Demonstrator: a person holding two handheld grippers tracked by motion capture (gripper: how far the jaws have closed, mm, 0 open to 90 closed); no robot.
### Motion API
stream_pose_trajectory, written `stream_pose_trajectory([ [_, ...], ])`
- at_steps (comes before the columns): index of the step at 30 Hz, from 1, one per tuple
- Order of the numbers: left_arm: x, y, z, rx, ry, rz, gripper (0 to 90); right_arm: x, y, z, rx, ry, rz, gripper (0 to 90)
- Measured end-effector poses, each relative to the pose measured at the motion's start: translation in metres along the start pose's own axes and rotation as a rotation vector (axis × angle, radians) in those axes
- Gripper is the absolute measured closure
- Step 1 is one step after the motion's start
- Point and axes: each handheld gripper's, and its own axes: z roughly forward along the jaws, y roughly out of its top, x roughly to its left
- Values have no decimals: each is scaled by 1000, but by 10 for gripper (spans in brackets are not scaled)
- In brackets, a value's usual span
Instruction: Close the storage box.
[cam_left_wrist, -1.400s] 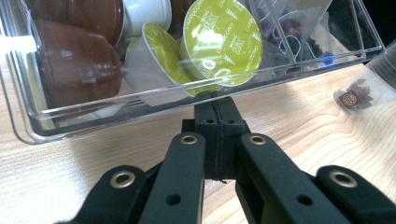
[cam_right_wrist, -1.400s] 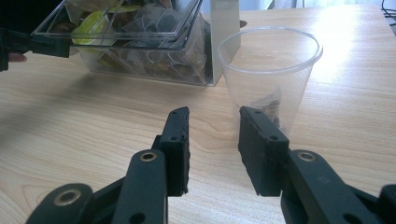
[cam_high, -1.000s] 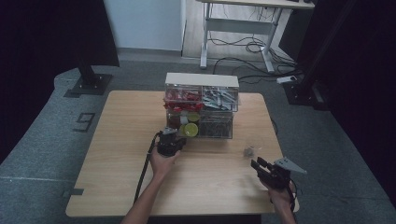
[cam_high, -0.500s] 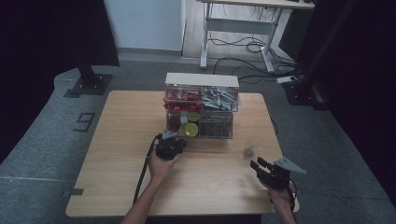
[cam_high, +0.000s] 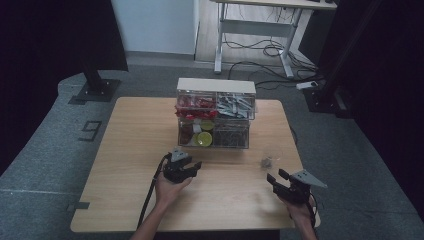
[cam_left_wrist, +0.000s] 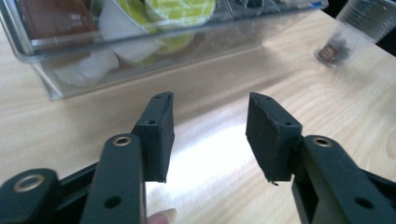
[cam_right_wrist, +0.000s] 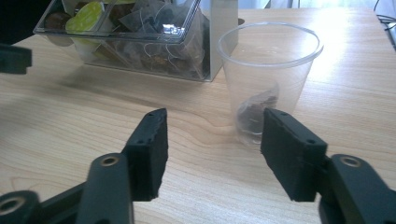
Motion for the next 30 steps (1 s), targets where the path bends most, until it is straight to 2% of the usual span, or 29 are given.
stream_pose_trajectory([
  [6, -4, -16, -8, 16, -4, 22, 477, 0, -2, -3, -2, -17, -18, 339],
  [13, -4, -33, -15, 34, -9, 24, 462, -1, -10, -9, 12, -21, -38, 305],
  [20, 6, -44, -24, 41, 17, 13, 450, -8, -22, -9, 63, -53, -57, 290],
  [25, 13, -48, -28, 40, 25, -7, 449, -15, -32, -3, 111, -67, -40, 287],
  [30, 15, -47, -30, 37, 26, -11, 447, -15, -32, -2, 120, -65, -46, 288],
])
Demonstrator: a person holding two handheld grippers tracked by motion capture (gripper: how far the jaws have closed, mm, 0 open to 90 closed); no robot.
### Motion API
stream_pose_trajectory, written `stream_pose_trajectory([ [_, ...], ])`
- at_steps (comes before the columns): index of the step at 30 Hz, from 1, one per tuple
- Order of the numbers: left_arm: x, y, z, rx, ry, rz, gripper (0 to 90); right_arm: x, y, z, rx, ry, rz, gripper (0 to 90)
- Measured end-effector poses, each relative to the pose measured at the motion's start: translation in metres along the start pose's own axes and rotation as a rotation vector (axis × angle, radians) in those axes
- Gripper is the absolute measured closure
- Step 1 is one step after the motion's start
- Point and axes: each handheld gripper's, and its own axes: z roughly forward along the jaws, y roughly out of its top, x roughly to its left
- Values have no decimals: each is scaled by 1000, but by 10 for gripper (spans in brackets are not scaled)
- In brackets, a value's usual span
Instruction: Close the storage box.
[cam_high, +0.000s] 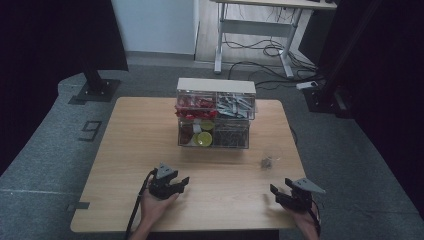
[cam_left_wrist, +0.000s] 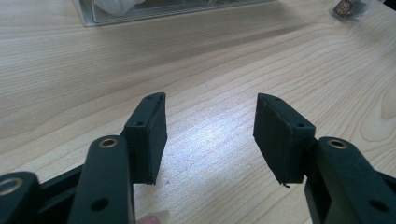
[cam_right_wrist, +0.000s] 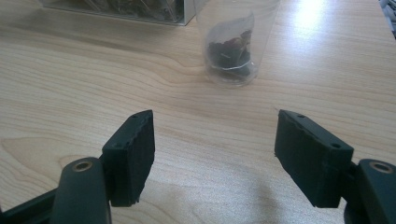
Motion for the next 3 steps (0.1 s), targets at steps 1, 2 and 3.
stream_pose_trajectory([
  [1, 0, 0, 1, 2, 1, 3, 444, 0, 0, 0, 0, 0, 0, 287],
  [2, 0, 0, 1, 4, 0, 3, 443, 0, 0, 0, 0, -1, -1, 288],
  [3, 0, 0, 1, 7, -1, 4, 441, 0, 0, 1, 0, -1, 0, 287],
])
